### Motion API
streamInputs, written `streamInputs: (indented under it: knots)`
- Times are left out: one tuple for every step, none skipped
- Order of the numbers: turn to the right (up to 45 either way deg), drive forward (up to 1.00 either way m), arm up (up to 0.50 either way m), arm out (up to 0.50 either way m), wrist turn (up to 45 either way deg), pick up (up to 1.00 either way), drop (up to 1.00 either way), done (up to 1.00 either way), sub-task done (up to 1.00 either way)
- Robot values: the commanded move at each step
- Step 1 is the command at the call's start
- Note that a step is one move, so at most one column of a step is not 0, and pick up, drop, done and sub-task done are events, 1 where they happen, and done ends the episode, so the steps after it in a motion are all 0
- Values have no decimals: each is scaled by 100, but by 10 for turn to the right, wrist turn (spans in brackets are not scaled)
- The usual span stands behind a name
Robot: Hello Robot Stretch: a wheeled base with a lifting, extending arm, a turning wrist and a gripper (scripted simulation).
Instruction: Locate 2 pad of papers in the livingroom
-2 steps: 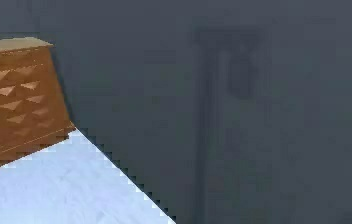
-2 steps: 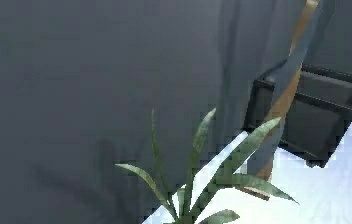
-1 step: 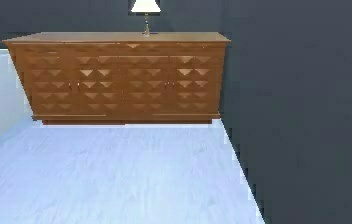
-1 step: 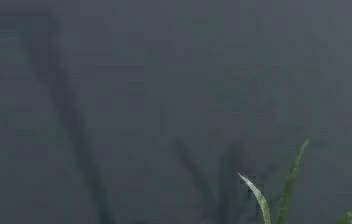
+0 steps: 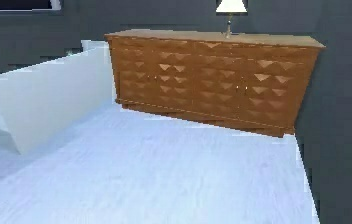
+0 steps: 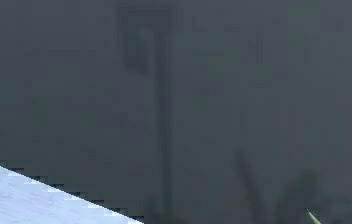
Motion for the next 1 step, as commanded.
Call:
streamInputs:
  knots:
    - [0,20,0,0,0,0,0,0,0]
